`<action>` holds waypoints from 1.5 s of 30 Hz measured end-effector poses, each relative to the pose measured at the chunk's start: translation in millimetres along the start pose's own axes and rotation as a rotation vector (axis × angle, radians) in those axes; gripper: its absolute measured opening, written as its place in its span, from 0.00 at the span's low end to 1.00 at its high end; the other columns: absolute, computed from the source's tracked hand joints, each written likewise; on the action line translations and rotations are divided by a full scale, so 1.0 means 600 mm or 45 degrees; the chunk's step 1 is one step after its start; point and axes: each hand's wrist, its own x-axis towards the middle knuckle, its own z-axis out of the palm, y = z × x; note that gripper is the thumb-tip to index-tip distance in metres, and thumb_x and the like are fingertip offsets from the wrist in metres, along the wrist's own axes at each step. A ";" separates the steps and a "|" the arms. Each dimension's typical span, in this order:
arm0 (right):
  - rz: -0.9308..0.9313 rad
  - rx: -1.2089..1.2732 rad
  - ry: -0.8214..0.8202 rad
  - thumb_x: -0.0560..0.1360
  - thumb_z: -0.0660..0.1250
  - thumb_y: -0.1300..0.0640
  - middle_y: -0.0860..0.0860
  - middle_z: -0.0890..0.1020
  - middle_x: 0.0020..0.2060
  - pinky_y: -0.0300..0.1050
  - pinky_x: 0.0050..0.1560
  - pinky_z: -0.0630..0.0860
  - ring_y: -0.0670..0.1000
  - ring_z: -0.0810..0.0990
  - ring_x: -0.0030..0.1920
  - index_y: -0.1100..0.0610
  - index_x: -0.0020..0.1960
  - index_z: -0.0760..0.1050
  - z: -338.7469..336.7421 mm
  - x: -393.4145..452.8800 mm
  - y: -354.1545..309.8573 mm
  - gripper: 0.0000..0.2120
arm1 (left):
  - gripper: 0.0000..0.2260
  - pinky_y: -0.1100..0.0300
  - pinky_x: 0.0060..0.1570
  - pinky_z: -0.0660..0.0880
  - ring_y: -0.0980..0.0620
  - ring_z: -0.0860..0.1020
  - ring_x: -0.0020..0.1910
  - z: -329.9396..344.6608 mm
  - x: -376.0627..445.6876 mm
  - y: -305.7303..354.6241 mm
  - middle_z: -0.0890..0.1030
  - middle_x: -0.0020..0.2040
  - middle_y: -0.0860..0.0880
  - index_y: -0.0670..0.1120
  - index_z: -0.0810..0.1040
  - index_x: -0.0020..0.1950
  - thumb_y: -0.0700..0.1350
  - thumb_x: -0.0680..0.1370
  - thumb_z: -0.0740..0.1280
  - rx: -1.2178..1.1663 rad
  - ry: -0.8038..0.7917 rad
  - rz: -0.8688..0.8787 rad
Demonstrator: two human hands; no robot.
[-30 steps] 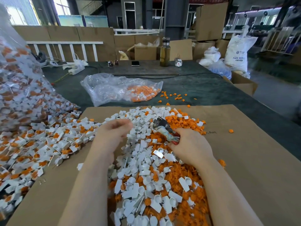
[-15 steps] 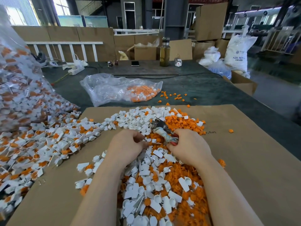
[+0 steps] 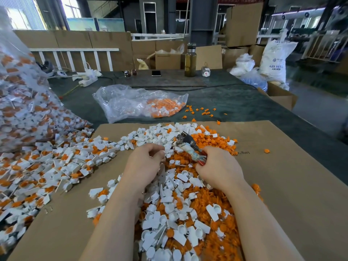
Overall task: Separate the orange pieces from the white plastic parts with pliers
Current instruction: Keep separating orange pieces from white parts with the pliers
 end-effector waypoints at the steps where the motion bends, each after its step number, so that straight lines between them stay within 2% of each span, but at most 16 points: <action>1: 0.002 -0.005 0.000 0.74 0.65 0.47 0.44 0.76 0.38 0.46 0.36 0.79 0.47 0.77 0.38 0.48 0.48 0.73 0.000 0.001 0.001 0.06 | 0.07 0.68 0.29 0.70 0.62 0.76 0.31 -0.002 -0.001 0.001 0.81 0.50 0.57 0.58 0.80 0.53 0.47 0.82 0.64 -0.068 0.003 -0.016; 3: 0.006 0.010 0.007 0.74 0.66 0.45 0.43 0.77 0.38 0.46 0.37 0.80 0.46 0.77 0.37 0.48 0.49 0.74 0.000 0.002 0.003 0.08 | 0.08 0.69 0.27 0.71 0.62 0.76 0.26 -0.006 -0.003 0.006 0.84 0.45 0.56 0.58 0.80 0.51 0.45 0.82 0.65 -0.215 -0.002 -0.071; 5: -0.007 0.012 -0.005 0.74 0.66 0.42 0.43 0.77 0.37 0.46 0.36 0.80 0.46 0.78 0.37 0.47 0.48 0.74 -0.001 0.002 0.004 0.10 | 0.08 0.61 0.37 0.79 0.61 0.80 0.30 -0.010 -0.005 0.011 0.86 0.40 0.53 0.56 0.81 0.51 0.43 0.82 0.65 -0.387 -0.028 -0.151; 7: -0.023 -0.003 -0.030 0.73 0.67 0.39 0.43 0.78 0.37 0.46 0.35 0.80 0.46 0.78 0.37 0.46 0.48 0.75 -0.001 0.001 0.002 0.11 | 0.09 0.53 0.50 0.81 0.57 0.85 0.39 -0.012 -0.005 0.014 0.87 0.39 0.51 0.52 0.81 0.51 0.39 0.81 0.65 -0.561 -0.039 -0.218; 9: -0.031 -0.017 -0.042 0.73 0.67 0.40 0.44 0.78 0.37 0.45 0.35 0.80 0.46 0.78 0.37 0.47 0.48 0.76 0.000 -0.001 0.000 0.11 | 0.11 0.52 0.54 0.81 0.52 0.86 0.45 -0.013 -0.005 0.015 0.87 0.40 0.49 0.50 0.81 0.52 0.35 0.80 0.64 -0.702 -0.027 -0.258; 12: -0.042 -0.033 -0.037 0.73 0.67 0.42 0.43 0.78 0.37 0.44 0.34 0.79 0.46 0.78 0.37 0.47 0.49 0.76 0.000 -0.001 -0.001 0.10 | 0.17 0.58 0.47 0.81 0.51 0.86 0.45 -0.016 -0.004 0.017 0.87 0.41 0.47 0.51 0.83 0.53 0.31 0.79 0.62 -0.826 -0.017 -0.297; 16: -0.052 -0.055 -0.019 0.73 0.67 0.42 0.43 0.77 0.37 0.42 0.31 0.75 0.46 0.77 0.37 0.46 0.48 0.76 0.001 -0.003 -0.002 0.09 | 0.17 0.64 0.34 0.80 0.53 0.85 0.37 -0.021 -0.006 0.021 0.86 0.42 0.42 0.47 0.84 0.51 0.28 0.77 0.61 -1.046 0.000 -0.364; 21: -0.029 -0.076 -0.009 0.73 0.65 0.46 0.43 0.78 0.38 0.43 0.33 0.77 0.46 0.77 0.37 0.47 0.50 0.76 0.002 -0.002 -0.001 0.08 | 0.10 0.64 0.35 0.81 0.51 0.85 0.37 -0.024 -0.006 0.018 0.85 0.38 0.43 0.41 0.80 0.52 0.30 0.75 0.67 -1.248 -0.046 -0.350; 26: -0.013 -0.083 0.023 0.73 0.65 0.48 0.44 0.77 0.37 0.44 0.33 0.78 0.47 0.76 0.36 0.48 0.49 0.75 0.004 -0.003 -0.004 0.06 | 0.06 0.63 0.37 0.82 0.48 0.86 0.42 -0.017 -0.002 0.014 0.85 0.46 0.42 0.41 0.79 0.52 0.33 0.77 0.70 -1.168 0.039 -0.376; 28: -0.004 -0.098 0.039 0.74 0.65 0.49 0.44 0.77 0.38 0.43 0.31 0.75 0.46 0.76 0.36 0.48 0.50 0.75 0.004 -0.004 -0.003 0.07 | 0.07 0.62 0.38 0.82 0.49 0.86 0.42 -0.014 -0.003 0.014 0.86 0.44 0.43 0.42 0.79 0.53 0.33 0.77 0.70 -1.100 0.053 -0.337; 31: 0.018 -0.127 0.057 0.74 0.66 0.48 0.44 0.76 0.38 0.40 0.29 0.71 0.45 0.75 0.36 0.47 0.53 0.75 0.003 -0.004 -0.002 0.09 | 0.08 0.62 0.41 0.79 0.59 0.84 0.38 -0.012 -0.004 0.011 0.86 0.41 0.51 0.50 0.83 0.50 0.37 0.76 0.72 -0.805 0.103 -0.223; 34: 0.015 -0.126 0.039 0.73 0.66 0.48 0.44 0.77 0.39 0.41 0.29 0.73 0.46 0.75 0.37 0.47 0.54 0.76 0.004 -0.004 -0.005 0.10 | 0.08 0.62 0.41 0.73 0.65 0.80 0.35 -0.011 -0.006 0.012 0.85 0.40 0.56 0.57 0.84 0.45 0.42 0.76 0.74 -0.626 0.110 -0.131; 36: -0.006 -0.155 0.047 0.73 0.66 0.48 0.44 0.78 0.41 0.41 0.29 0.71 0.47 0.75 0.38 0.47 0.55 0.75 0.004 -0.004 -0.007 0.11 | 0.08 0.63 0.44 0.75 0.63 0.81 0.40 -0.008 -0.009 0.015 0.85 0.40 0.58 0.58 0.84 0.45 0.44 0.76 0.73 -0.597 0.067 -0.110; 38: -0.018 -0.184 0.073 0.73 0.67 0.47 0.44 0.77 0.41 0.41 0.28 0.68 0.47 0.75 0.38 0.47 0.54 0.75 0.004 -0.005 -0.010 0.10 | 0.07 0.65 0.43 0.75 0.60 0.82 0.43 -0.006 -0.011 0.017 0.85 0.42 0.56 0.58 0.84 0.46 0.45 0.76 0.73 -0.539 0.056 -0.082; 41: -0.023 -0.177 0.111 0.73 0.67 0.47 0.43 0.75 0.37 0.40 0.27 0.66 0.46 0.73 0.35 0.48 0.49 0.74 0.004 -0.008 -0.012 0.07 | 0.06 0.67 0.41 0.74 0.62 0.81 0.39 -0.003 -0.012 0.020 0.85 0.43 0.55 0.58 0.84 0.47 0.45 0.76 0.73 -0.510 0.063 -0.065; 45: -0.015 -0.134 0.168 0.74 0.65 0.47 0.44 0.74 0.34 0.40 0.27 0.67 0.45 0.72 0.32 0.49 0.44 0.71 0.003 -0.011 -0.013 0.06 | 0.06 0.64 0.43 0.76 0.63 0.82 0.37 -0.001 -0.013 0.021 0.86 0.41 0.55 0.55 0.84 0.47 0.43 0.76 0.74 -0.594 0.085 -0.100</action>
